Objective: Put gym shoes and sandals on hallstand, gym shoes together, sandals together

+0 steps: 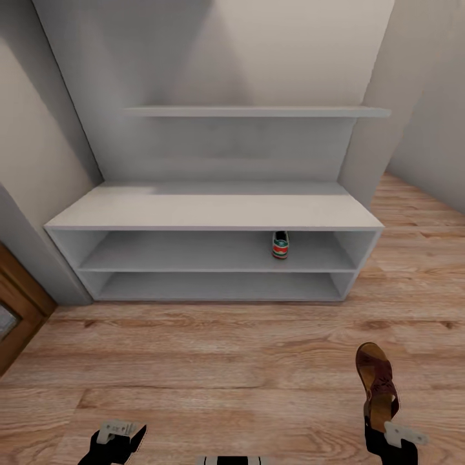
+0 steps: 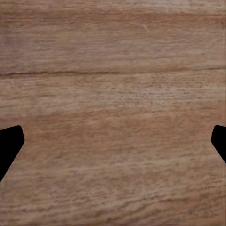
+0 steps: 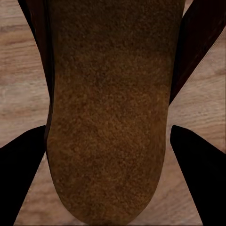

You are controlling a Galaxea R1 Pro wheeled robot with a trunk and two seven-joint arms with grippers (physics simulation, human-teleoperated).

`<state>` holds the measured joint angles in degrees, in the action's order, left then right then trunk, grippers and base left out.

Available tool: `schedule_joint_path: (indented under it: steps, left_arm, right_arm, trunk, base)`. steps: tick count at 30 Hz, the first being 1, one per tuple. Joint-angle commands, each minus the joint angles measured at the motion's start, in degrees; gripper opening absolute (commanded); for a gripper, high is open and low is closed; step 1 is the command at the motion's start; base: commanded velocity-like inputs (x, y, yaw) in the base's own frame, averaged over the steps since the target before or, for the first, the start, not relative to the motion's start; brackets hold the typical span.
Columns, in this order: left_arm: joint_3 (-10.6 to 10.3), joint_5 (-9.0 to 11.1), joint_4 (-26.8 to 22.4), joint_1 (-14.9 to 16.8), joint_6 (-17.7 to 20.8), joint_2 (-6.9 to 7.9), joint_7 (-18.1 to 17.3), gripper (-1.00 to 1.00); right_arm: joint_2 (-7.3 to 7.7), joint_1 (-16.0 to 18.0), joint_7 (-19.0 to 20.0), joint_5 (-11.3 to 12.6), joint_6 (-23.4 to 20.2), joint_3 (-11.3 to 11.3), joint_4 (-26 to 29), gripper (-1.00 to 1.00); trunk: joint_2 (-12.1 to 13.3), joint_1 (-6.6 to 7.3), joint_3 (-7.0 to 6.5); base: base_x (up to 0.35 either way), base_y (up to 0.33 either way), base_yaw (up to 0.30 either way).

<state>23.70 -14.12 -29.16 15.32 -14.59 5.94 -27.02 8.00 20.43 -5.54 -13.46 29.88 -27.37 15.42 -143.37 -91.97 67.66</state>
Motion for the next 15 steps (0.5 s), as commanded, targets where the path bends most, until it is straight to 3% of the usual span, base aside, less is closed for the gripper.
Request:
schedule_joint_path:
  steps: [1,15]
  left_arm:
    - [0.45,-0.6,0.07,0.06,-0.35,-0.05,-0.32,1.0]
    - [0.47,-0.58,0.07,0.06,-0.35,-0.05,-0.32,1.0]
  right_arm:
    - [0.0,0.05,-0.35,-0.6,0.18,-0.23,-0.05,-1.0]
    - [0.0,0.05,-0.35,-0.6,0.18,-0.23,-0.06,-1.0]
  trunk:
    - [-0.02,0.01,0.04]
    - [-0.02,0.01,0.04]
  base:
    - [0.0,0.303,0.0]
    - [0.0,0.303,0.0]
